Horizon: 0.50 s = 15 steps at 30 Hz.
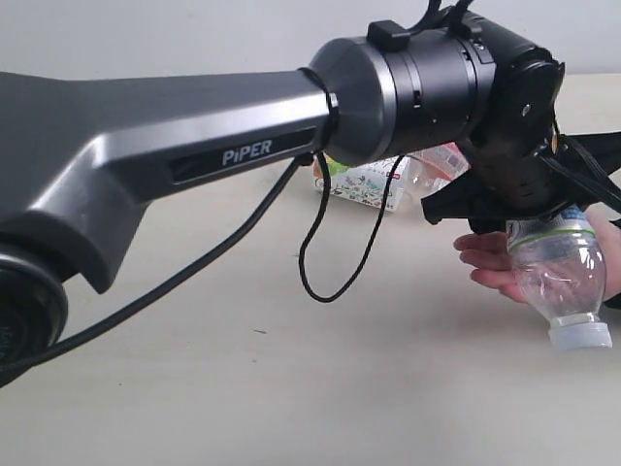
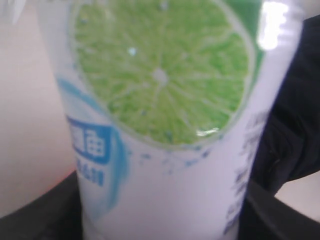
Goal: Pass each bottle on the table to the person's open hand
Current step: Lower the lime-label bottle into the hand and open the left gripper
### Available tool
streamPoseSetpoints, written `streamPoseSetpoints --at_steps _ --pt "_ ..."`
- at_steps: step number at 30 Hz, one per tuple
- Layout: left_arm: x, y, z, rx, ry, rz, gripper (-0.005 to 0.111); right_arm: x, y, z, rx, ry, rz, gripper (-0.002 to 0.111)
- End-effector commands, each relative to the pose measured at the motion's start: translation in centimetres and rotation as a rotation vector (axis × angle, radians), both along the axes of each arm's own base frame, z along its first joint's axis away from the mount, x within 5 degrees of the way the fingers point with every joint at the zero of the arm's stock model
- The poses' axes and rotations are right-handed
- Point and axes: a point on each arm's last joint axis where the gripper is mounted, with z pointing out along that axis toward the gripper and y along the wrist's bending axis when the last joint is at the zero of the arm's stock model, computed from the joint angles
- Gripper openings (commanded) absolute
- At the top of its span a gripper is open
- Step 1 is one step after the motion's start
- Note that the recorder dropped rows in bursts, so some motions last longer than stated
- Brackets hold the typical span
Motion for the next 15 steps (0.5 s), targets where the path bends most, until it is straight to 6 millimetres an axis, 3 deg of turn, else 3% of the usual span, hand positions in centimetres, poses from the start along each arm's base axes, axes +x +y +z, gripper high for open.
streamPoseSetpoints --at_steps 1,9,15 --pt "-0.14 -0.37 -0.62 -0.008 -0.001 -0.004 0.0 0.0 -0.01 -0.04 0.001 -0.009 -0.002 0.0" --pt "-0.1 -0.45 -1.0 -0.005 -0.001 -0.006 0.002 0.0 -0.01 -0.04 0.001 -0.009 -0.002 0.0" --pt "-0.12 -0.41 -1.03 0.002 -0.002 -0.011 0.033 0.0 -0.01 -0.04 0.001 -0.009 -0.002 0.0"
